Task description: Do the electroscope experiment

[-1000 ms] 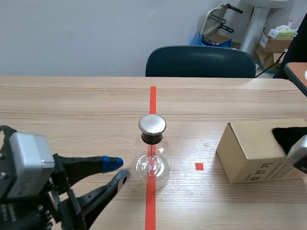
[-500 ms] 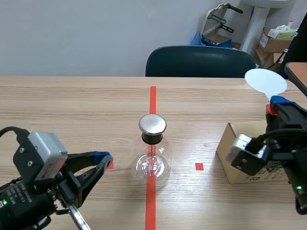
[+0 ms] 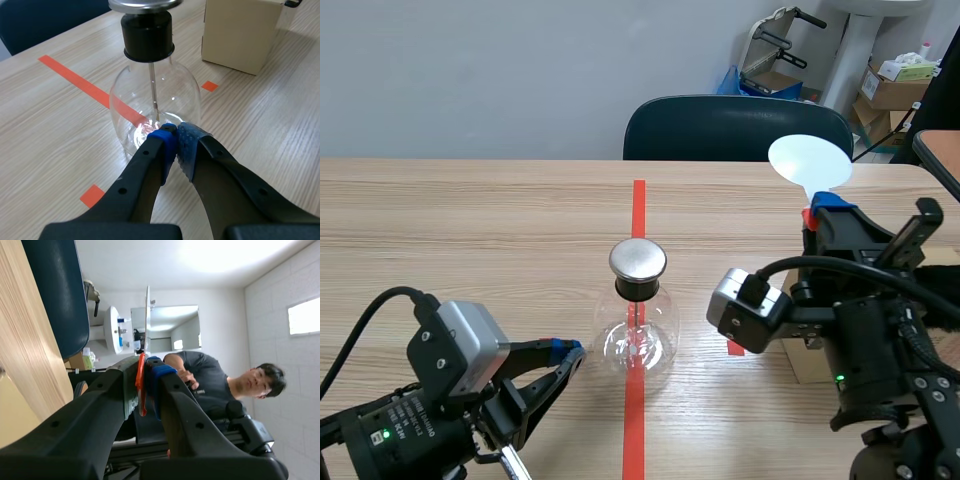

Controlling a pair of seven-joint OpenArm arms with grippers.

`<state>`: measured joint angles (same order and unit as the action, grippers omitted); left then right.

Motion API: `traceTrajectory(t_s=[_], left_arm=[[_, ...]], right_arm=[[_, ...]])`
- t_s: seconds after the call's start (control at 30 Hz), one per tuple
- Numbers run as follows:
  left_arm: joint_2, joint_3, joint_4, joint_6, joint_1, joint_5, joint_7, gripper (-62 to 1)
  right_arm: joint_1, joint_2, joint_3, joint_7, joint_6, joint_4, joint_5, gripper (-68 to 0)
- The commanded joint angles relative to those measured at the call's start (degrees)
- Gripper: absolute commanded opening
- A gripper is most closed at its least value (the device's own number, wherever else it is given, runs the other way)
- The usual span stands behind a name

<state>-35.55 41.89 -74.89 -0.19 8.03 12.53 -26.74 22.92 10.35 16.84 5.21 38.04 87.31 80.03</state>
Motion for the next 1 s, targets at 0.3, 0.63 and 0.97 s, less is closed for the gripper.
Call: traceTrajectory(t_s=[0.3, 0.63, 0.97], left_arm=[[1.0, 0.6, 4.2, 0.7, -4.9, 3.1, -0.4, -58.3], [3.9, 1.4, 11.0, 0.5, -7.3, 3.3, -2.1, -58.3], [5.5, 3.2, 11.9, 0.7, -7.5, 3.3, -2.1, -58.3]], right_arm=[[-1.2, 1.7, 4.3, 4.5, -5.4, 0.8, 1.5, -65.6], [-1.1, 1.8, 5.4, 9.4, -7.2, 0.8, 2.1, -65.6], [-1.1, 1.9, 5.4, 10.1, -8.9, 0.8, 2.1, -65.6]])
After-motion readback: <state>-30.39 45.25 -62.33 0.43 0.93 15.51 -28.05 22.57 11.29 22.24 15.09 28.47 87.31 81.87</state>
